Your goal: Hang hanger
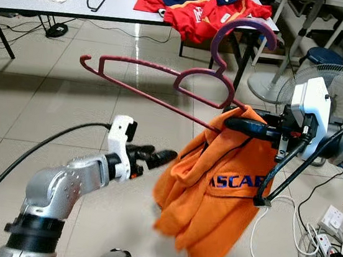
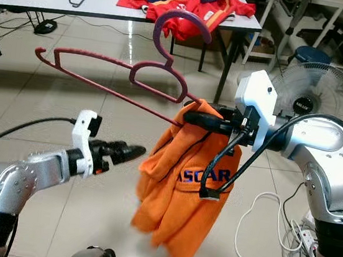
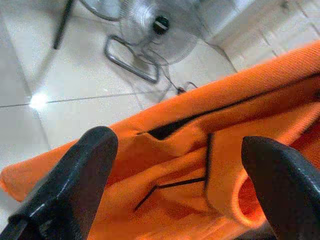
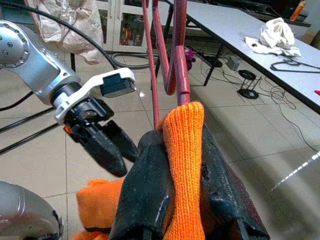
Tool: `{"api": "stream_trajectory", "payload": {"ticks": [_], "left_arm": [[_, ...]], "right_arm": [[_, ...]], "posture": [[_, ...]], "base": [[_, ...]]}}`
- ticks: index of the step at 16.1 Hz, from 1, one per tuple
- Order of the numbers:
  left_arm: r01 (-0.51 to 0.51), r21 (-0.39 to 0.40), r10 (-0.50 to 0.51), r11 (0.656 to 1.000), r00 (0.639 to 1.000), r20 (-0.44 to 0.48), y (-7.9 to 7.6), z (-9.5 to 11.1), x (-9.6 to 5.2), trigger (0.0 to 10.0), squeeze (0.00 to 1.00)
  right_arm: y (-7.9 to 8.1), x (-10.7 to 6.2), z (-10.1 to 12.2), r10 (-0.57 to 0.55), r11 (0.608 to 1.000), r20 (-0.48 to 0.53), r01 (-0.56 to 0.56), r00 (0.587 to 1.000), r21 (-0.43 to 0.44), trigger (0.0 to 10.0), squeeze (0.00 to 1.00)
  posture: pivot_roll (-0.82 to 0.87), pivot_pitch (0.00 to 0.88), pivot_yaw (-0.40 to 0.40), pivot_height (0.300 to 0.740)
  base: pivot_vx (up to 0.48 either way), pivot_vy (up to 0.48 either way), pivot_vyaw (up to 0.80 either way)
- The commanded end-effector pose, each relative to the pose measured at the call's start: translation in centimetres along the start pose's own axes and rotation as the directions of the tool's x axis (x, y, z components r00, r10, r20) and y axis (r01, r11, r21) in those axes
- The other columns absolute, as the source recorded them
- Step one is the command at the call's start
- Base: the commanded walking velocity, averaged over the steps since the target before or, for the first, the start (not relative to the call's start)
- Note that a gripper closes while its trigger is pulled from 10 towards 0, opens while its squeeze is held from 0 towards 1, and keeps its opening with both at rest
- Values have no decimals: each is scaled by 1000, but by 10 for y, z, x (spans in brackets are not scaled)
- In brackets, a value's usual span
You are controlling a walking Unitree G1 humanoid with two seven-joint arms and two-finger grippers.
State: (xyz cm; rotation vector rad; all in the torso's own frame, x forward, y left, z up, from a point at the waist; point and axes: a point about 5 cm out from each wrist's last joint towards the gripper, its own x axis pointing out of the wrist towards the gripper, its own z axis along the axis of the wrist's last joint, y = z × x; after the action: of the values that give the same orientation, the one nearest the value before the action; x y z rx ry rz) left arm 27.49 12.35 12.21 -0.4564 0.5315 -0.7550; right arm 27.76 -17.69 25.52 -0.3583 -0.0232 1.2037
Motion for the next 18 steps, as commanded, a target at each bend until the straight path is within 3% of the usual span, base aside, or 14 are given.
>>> {"api": "stream_trajectory", "payload": {"ticks": [1, 4, 7, 8, 11, 13, 15, 18], "left_arm": [[67, 11, -66, 998, 997, -28, -10, -3, -1, 10000, 0], [92, -4, -92, 996, 994, -53, -14, -11, 2, 10000, 0], [161, -72, -164, 984, 986, -37, -20, -9, 1, 10000, 0], [147, -46, -150, 988, 986, -77, -20, -14, 3, 10000, 0], [29, 57, -19, 998, 986, -163, -9, -29, 14, 10000, 0], [-62, 78, 74, 995, 984, -162, 0, -35, 25, 10000, 0], [-179, 83, 187, 980, 976, -112, 14, -35, 36, 10000, 0], [-206, 75, 210, 976, 976, -55, 19, -26, 37, 10000, 0]], "right_arm": [[1, -2, 7, 4, 999, 9, -4, 1000, -49, 10000, 0], [1, -1, 8, 8, 999, 10, -7, 1000, -49, 10000, 0], [2, -1, 7, 11, 999, 5, -11, 1000, -51, 10000, 0], [2, -1, 7, 13, 999, 0, -13, 1000, -53, 10000, 0], [2, 0, 7, 16, 998, 2, -16, 1000, -55, 10000, 0], [2, 0, 7, 16, 998, 6, -16, 1000, -58, 10000, 0], [2, 0, 8, 18, 998, 7, -17, 1000, -59, 10000, 0], [2, 0, 8, 18, 998, 3, -18, 1000, -61, 10000, 0]], "posture": [[-88, 91, 26, 740], [-87, 91, 25, 740], [-87, 91, 25, 740], [-93, 89, 26, 740], [-90, 86, 25, 740], [-88, 83, 24, 740], [-88, 85, 24, 740], [-96, 83, 25, 740]], "base": [[0, 0, 0], [0, 0, 0], [0, 0, 0], [0, 0, 0], [0, 0, 0], [0, 0, 0], [0, 0, 0], [0, 0, 0]]}}
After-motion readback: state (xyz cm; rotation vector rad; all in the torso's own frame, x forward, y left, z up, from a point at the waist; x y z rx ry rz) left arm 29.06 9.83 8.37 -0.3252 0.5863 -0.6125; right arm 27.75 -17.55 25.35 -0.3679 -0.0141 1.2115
